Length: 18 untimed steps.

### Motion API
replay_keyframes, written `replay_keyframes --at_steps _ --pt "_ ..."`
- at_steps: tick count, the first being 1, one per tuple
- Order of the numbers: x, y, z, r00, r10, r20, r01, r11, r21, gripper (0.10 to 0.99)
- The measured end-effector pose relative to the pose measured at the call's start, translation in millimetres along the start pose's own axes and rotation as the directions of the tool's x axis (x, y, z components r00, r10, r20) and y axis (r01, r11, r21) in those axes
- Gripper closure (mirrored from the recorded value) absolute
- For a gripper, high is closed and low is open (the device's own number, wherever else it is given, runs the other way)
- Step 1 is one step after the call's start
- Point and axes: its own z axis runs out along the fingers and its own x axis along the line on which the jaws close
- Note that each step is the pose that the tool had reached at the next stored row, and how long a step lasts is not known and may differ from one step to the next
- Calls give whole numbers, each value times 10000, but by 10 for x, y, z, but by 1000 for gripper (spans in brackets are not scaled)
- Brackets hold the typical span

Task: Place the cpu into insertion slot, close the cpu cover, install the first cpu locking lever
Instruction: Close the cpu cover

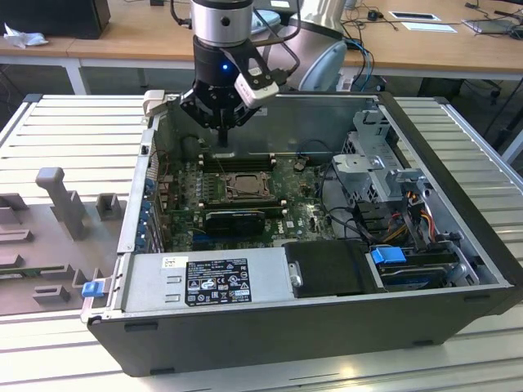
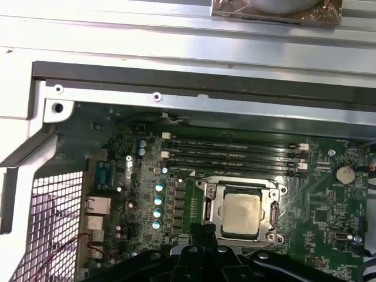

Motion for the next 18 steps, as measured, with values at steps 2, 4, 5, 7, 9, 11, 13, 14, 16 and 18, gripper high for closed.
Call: replay_keyframes --at_steps 2,4,5,7,9,11,13,14,16,18 --pt "58 3 31 10000 1 4 -1 10000 -17 980" --pt "112 5 87 10000 -3 3 3 10000 -17 980" --pt "126 5 112 10000 -6 2 6 10000 -16 980" --pt "142 4 151 10000 -9 2 9 10000 -17 980" --pt "149 3 183 10000 -12 3 12 10000 -18 980" --pt "157 4 195 10000 -9 4 9 10000 -42 980" --pt "164 4 197 10000 -13 5 13 10000 -45 980" --pt "168 4 197 10000 -14 5 14 10000 -45 980" --pt "179 5 197 10000 -15 4 15 10000 -45 980" --pt "187 6 197 10000 -14 5 14 10000 -45 980"
